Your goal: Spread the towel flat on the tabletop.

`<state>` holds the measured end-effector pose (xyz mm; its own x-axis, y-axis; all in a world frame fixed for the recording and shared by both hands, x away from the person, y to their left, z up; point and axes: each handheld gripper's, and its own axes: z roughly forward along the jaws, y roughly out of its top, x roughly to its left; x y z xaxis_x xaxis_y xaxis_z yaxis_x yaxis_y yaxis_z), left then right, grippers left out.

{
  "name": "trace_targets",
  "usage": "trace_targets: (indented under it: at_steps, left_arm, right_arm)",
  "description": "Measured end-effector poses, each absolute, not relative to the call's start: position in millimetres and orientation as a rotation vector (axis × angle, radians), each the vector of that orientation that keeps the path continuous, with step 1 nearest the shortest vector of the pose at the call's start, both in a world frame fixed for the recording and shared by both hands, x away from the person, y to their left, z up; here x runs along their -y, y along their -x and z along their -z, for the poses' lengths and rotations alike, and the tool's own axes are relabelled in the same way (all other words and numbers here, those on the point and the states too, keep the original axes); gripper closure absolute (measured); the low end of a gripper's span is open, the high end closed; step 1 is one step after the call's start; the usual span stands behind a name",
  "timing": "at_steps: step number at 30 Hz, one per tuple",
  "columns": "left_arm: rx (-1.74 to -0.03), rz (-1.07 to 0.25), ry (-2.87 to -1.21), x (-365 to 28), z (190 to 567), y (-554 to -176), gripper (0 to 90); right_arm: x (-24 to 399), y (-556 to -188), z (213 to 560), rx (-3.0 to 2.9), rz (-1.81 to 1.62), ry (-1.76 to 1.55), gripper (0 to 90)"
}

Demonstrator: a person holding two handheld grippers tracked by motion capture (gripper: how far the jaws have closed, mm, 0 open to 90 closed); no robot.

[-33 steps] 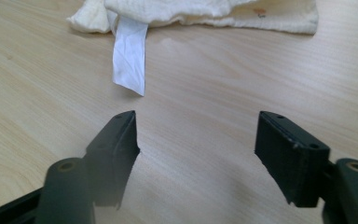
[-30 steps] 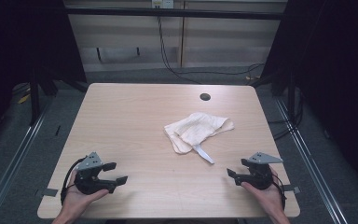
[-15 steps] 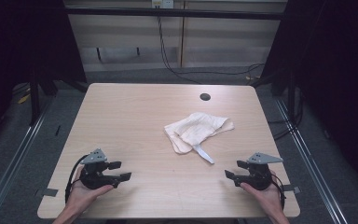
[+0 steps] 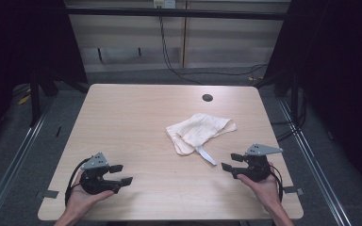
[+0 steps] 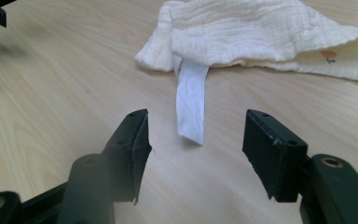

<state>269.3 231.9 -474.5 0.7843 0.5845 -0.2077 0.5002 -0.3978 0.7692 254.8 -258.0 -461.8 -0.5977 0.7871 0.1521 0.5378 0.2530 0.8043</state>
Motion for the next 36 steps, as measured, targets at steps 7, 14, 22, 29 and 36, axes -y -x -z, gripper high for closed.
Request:
trace_targets:
  at_steps: [7, 14, 22, 29, 36]
  left_arm:
    - [-0.810, -0.125, -2.093, -228.9, 475.9, -267.0, 28.8]
    - [-0.812, -0.141, -2.071, -231.9, 473.4, -267.8, 30.1]
    - [-0.764, -0.134, -2.061, -229.8, 468.7, -262.1, 29.9]
    - [-0.745, -0.138, -2.060, -227.7, 468.0, -259.8, 29.3]
    - [-0.748, -0.153, -2.059, -228.4, 467.8, -259.6, 29.6]
  right_arm:
    - [243.4, -277.2, 449.9, -2.288, -1.267, -1.180, 41.1]
    - [240.6, -306.3, 453.0, -2.297, -1.275, -1.192, 45.7]
    - [228.8, -333.2, 453.9, -2.335, -1.252, -1.173, 45.5]
    - [223.3, -350.8, 460.4, -2.375, -1.205, -1.163, 47.4]
    - [216.0, -369.6, 452.8, -2.410, -1.168, -1.109, 48.7]
